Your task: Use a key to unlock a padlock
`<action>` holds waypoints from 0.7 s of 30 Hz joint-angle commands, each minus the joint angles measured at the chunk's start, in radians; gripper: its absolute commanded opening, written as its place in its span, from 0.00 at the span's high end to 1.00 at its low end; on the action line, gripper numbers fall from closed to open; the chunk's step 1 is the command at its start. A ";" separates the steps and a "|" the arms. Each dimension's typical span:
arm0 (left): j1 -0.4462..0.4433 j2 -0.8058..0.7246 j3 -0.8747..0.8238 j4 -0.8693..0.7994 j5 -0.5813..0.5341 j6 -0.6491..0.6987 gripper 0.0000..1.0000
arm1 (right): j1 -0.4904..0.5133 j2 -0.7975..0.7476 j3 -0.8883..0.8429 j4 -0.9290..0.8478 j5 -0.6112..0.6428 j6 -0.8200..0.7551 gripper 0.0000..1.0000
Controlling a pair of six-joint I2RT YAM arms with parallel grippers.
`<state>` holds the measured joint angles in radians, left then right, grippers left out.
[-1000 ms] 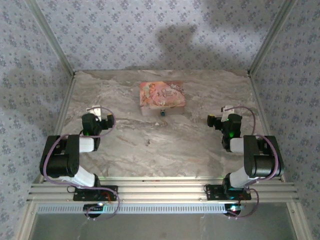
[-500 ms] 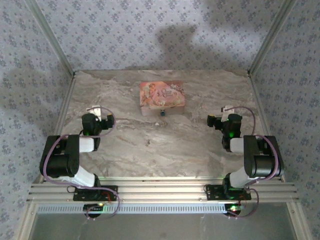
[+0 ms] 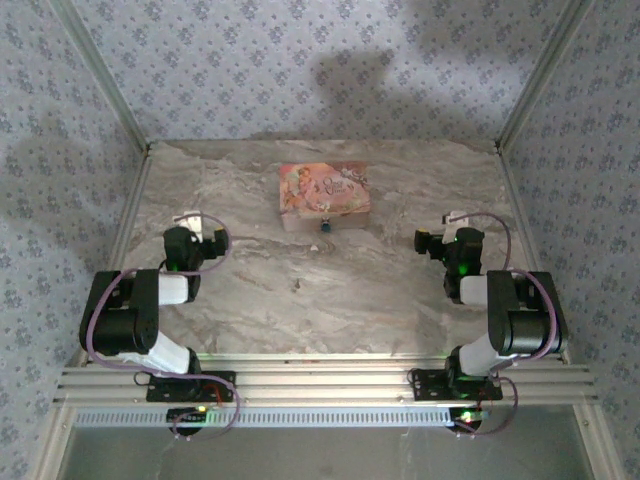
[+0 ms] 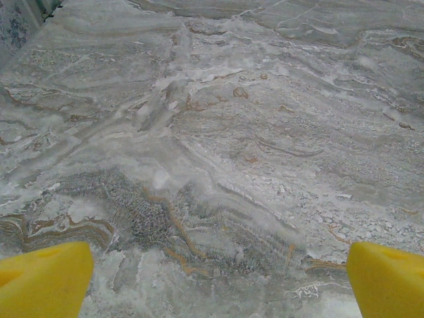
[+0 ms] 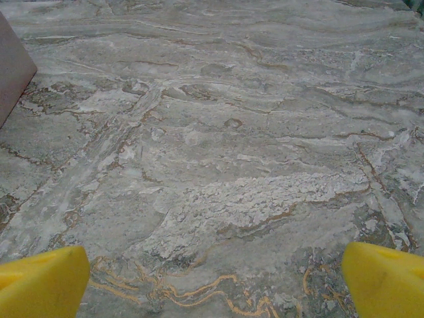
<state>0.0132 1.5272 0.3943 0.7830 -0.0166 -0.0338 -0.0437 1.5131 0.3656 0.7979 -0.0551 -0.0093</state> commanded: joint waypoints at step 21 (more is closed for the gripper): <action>0.007 -0.174 0.193 -0.449 0.037 -0.057 0.05 | -0.021 -0.173 0.233 -0.496 0.061 0.106 0.00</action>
<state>0.0135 1.4170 0.5156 0.5220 -0.0071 -0.0467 -0.0593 1.4033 0.4904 0.5404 -0.0204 0.0177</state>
